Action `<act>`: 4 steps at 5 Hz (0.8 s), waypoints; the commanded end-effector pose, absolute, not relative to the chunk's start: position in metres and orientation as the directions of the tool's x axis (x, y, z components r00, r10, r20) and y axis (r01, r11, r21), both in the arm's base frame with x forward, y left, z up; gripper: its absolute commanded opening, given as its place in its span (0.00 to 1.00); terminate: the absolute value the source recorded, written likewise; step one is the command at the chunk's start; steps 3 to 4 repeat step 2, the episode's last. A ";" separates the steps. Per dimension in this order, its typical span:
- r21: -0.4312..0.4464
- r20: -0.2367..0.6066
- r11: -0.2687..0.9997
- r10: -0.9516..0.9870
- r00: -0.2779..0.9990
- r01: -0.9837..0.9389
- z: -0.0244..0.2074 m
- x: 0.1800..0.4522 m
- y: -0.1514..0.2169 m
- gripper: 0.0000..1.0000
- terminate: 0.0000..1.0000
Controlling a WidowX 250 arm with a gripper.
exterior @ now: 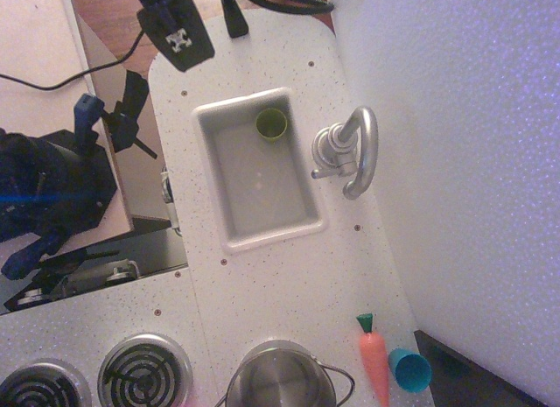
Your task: Turn faucet right
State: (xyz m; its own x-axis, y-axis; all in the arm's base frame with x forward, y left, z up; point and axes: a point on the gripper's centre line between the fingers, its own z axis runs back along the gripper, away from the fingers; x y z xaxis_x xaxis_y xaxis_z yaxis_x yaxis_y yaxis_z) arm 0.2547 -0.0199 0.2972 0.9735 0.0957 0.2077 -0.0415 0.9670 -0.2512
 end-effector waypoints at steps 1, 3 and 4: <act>-0.248 0.231 0.968 0.086 0.969 -0.027 0.306 0.255 -0.019 1.00 0.00; -0.248 0.231 0.968 0.086 0.969 -0.027 0.306 0.255 -0.019 1.00 1.00; -0.248 0.231 0.968 0.086 0.969 -0.027 0.306 0.255 -0.019 1.00 1.00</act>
